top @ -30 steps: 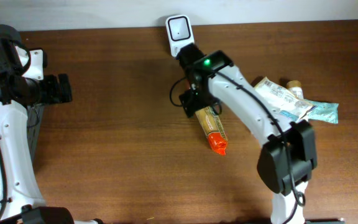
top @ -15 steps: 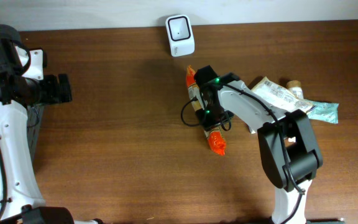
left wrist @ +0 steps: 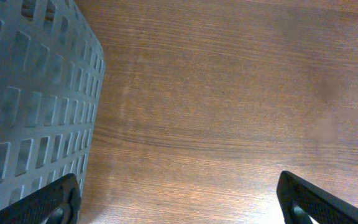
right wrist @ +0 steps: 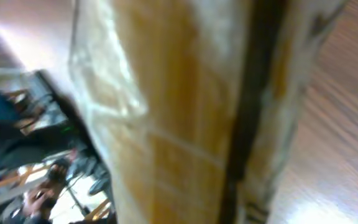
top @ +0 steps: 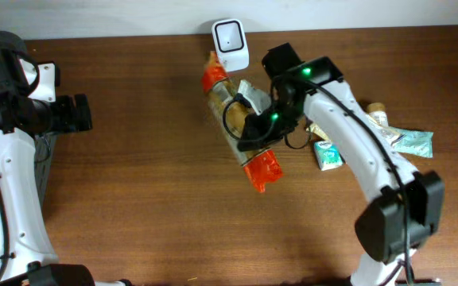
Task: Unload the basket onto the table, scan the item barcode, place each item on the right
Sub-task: 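Lift the pasta bag and swing it toward the scanner, then hold the pasta bag barcode in front of the scanner window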
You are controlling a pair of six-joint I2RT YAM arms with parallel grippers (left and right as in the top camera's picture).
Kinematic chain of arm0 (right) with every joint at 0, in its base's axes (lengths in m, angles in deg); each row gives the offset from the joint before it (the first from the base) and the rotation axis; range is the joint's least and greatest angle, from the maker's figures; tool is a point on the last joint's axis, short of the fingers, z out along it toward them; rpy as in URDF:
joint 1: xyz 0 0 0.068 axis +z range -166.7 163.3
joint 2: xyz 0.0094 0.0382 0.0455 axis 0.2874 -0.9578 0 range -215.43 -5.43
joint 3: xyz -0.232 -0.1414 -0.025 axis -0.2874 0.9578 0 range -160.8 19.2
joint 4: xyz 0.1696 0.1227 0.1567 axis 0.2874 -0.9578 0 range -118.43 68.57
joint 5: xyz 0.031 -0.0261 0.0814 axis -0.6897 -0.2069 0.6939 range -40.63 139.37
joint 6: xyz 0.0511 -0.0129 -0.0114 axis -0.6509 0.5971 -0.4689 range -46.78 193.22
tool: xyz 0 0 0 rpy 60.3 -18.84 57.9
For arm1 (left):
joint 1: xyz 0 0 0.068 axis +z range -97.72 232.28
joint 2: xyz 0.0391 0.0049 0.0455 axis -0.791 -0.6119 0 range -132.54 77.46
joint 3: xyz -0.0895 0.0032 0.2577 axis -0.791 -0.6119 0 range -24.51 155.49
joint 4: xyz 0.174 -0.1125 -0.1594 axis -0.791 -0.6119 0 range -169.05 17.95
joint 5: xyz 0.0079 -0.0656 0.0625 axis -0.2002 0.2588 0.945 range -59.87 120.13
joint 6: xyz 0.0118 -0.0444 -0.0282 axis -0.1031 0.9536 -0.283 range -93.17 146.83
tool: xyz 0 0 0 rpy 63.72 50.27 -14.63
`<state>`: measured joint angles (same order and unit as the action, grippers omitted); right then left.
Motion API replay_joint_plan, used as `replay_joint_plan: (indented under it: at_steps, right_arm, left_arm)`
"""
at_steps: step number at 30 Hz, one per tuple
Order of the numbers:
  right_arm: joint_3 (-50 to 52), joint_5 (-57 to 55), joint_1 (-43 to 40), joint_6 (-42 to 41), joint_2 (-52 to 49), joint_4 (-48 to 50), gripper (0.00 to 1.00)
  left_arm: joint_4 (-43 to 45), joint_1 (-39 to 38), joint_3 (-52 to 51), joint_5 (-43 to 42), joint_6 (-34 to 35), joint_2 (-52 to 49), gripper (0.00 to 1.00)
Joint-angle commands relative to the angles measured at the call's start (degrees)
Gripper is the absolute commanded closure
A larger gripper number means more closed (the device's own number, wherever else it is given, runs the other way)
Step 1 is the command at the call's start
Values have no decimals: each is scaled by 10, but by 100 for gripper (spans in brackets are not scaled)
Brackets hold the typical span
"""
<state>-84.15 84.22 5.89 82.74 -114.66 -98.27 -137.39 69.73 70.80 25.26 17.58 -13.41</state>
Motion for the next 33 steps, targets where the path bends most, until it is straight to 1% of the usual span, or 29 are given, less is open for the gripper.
replay_joint_plan:
  at_steps: [1,4,6,8,10,12,13,14,16,17,18,20,21,23,26,27,31,33]
  right_arm:
    - [-49,126,2,87,52,-26,96]
    - [-62,144,2,127,60,-60,96]
    - [-62,115,2,127,60,-47,96]
    - [-62,7,8,114,59,5,96]
    - [-61,-223,23,30,42,115,96]
    - [-60,-348,31,10,14,207,96]
    - [-60,-416,33,11,-16,286,96]
    - [-60,-462,33,12,-34,332,96]
    - [-60,-570,33,45,-69,426,96]
    - [-60,-633,33,78,-92,486,96]
    - [-61,-687,33,142,-120,560,96]
    - [-61,-742,33,216,-153,641,96]
    - [-61,-784,33,259,-179,703,96]
    - [-61,-837,37,320,-221,794,96]
    - [-61,-879,45,445,-283,918,96]
    - [-61,-898,49,469,-306,965,96]
    - [-61,-927,51,471,-351,1017,96]
    - [-61,-930,50,471,-356,1024,96]
  left_arm:
    - [1,3,4,0,-7,1,1]
    - [1,3,4,0,-7,1,1]
    - [1,3,4,0,-7,1,1]
    - [1,3,4,0,-7,1,1]
    - [1,3,4,0,-7,1,1]
    - [1,3,4,0,-7,1,1]
    - [1,3,4,0,-7,1,1]
    - [1,3,4,0,-7,1,1]
    - [1,3,4,0,-7,1,1]
    - [1,3,4,0,-7,1,1]
    - [1,3,4,0,-7,1,1]
    - [1,3,4,0,-7,1,1]
    - [1,3,4,0,-7,1,1]
    - [1,3,4,0,-7,1,1]
    - [1,3,4,0,-7,1,1]
    - [1,3,4,0,-7,1,1]
    - [1,3,4,0,-7,1,1]
    - [1,3,4,0,-7,1,1]
